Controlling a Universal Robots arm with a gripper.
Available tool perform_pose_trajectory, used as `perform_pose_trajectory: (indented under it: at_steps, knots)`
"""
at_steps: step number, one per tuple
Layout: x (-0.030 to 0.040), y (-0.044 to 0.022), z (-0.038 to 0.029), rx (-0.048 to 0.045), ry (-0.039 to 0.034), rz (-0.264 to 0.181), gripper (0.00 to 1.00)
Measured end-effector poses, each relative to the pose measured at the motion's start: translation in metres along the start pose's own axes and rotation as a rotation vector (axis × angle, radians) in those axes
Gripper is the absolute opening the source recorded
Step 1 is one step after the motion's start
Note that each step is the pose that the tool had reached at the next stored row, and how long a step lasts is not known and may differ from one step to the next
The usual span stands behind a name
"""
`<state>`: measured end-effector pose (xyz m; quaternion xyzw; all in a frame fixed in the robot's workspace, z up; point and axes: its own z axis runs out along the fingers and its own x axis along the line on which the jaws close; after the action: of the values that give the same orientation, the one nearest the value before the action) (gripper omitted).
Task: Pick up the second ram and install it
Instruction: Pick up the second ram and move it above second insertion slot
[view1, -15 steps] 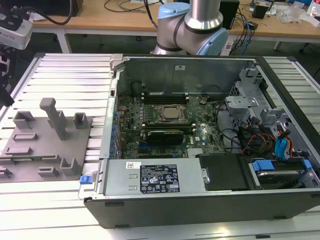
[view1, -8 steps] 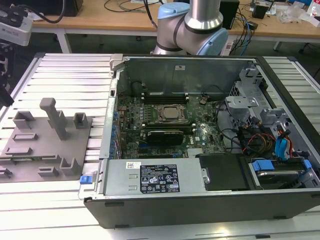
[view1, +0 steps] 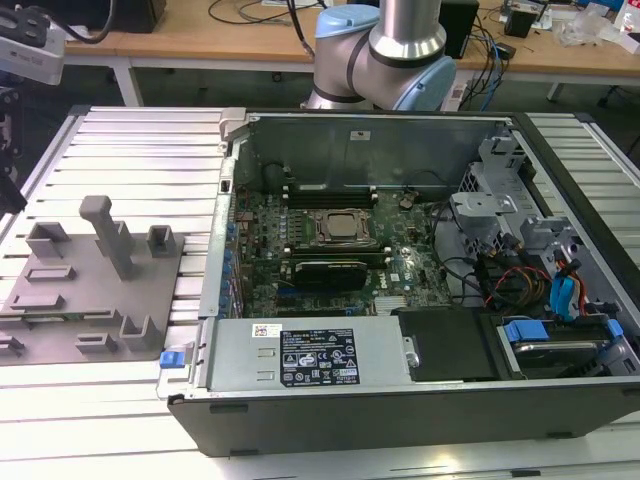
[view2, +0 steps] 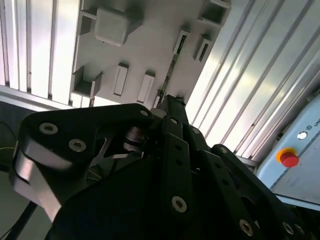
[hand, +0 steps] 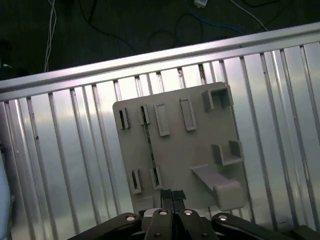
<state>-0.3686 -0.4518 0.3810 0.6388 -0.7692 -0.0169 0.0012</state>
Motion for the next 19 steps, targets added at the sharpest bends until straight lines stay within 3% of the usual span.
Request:
perform_pose_trajectory:
  at_steps: [7,8,9,10,19]
  knots:
    - [0.0,0.0,0.0,-0.0002,0.0014,-0.016,0.11]
    - [0.0,0.0,0.0,-0.0002,0.0016,-0.017,0.23]
    - [0.0,0.0,0.0,-0.0002,0.0017,-0.019,0.23]
    - [0.0,0.0,0.0,-0.0002,0.0018,-0.02,0.3]
    - [0.0022,0.0024,0.0087,-0.0003,0.0022,-0.022,0.3]
